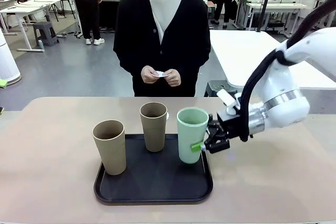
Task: Place coasters on the table and set cups on them.
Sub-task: Pick up one Reusable plastic cup and place it on a coaster set by the human.
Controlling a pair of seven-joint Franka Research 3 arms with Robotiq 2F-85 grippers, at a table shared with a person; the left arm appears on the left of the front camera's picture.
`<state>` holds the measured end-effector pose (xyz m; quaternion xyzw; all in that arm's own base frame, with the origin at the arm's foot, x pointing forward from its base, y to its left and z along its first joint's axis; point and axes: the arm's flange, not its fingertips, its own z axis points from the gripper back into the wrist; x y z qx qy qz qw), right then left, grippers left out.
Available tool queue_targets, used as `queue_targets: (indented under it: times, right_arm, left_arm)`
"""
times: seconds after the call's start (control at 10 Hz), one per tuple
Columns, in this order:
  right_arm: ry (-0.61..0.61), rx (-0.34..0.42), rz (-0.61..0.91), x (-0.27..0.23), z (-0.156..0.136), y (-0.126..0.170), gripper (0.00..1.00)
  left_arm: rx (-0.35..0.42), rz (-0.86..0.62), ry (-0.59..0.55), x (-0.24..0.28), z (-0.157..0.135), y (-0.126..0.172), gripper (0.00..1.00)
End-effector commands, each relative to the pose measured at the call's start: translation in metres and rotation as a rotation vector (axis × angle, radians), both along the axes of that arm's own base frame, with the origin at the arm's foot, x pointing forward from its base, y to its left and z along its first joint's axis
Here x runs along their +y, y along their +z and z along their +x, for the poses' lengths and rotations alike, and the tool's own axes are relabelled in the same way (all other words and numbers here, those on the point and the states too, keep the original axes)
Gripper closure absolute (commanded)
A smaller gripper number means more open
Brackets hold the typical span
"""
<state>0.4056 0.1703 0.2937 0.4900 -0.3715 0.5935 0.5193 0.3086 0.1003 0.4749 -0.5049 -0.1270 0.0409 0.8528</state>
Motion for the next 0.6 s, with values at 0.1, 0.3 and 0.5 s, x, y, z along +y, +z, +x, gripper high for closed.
queue_targets:
  times: [0.1,0.3,0.5]
  right_arm:
    - [-0.053,0.007,-0.048,0.014,-0.039,0.129,0.25]
    - [-0.034,-0.043,-0.054,0.03,-0.059,0.168,0.25]
    - [-0.039,-0.039,-0.047,0.034,-0.061,0.18,0.25]
  left_arm:
    - [-0.004,-0.007,0.001,0.001,-0.001,0.0,0.0]
    - [-0.004,-0.007,0.001,0.001,-0.001,0.0,0.0]
    - [-0.004,-0.007,0.001,0.001,-0.001,0.0,0.0]
